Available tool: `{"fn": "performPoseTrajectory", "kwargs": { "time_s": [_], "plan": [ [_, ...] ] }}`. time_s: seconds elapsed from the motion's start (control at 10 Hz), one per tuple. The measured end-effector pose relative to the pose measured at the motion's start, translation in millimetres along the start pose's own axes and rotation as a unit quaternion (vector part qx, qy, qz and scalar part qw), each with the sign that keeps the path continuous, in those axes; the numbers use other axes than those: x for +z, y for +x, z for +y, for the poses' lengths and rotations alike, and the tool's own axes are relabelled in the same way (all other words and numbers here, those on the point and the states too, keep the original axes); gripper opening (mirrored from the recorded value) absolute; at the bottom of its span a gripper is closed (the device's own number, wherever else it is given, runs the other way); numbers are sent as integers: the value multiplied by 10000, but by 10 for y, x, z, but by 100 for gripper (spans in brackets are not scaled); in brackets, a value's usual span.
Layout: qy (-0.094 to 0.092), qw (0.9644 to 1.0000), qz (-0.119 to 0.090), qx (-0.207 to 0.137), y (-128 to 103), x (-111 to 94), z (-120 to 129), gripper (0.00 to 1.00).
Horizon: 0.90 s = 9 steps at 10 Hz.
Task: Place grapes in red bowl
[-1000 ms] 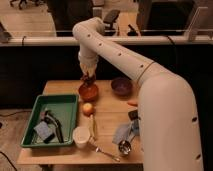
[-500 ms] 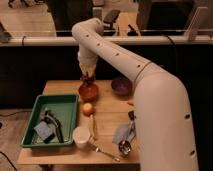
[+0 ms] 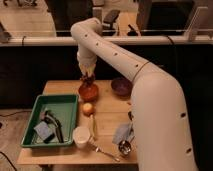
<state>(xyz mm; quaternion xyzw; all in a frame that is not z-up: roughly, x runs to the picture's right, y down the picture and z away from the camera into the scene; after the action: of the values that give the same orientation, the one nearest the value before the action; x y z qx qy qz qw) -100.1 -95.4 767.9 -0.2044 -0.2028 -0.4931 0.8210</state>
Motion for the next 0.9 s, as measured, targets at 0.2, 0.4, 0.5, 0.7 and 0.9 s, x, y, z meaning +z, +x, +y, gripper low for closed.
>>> {"fn": "performPoseTrajectory", "kwargs": {
  "time_s": [0.2, 0.4, 0.5, 0.7, 0.9],
  "plan": [
    [-9, 10000, 2, -1, 10, -1, -6, 11],
    [-18, 10000, 18, -4, 31, -2, -20, 33],
    [-23, 10000, 20, -10, 35, 0, -28, 41],
    [-26, 10000, 21, -34, 38, 1, -55, 61],
    [-29, 10000, 16, -51, 38, 6, -72, 78]
  ]
}}
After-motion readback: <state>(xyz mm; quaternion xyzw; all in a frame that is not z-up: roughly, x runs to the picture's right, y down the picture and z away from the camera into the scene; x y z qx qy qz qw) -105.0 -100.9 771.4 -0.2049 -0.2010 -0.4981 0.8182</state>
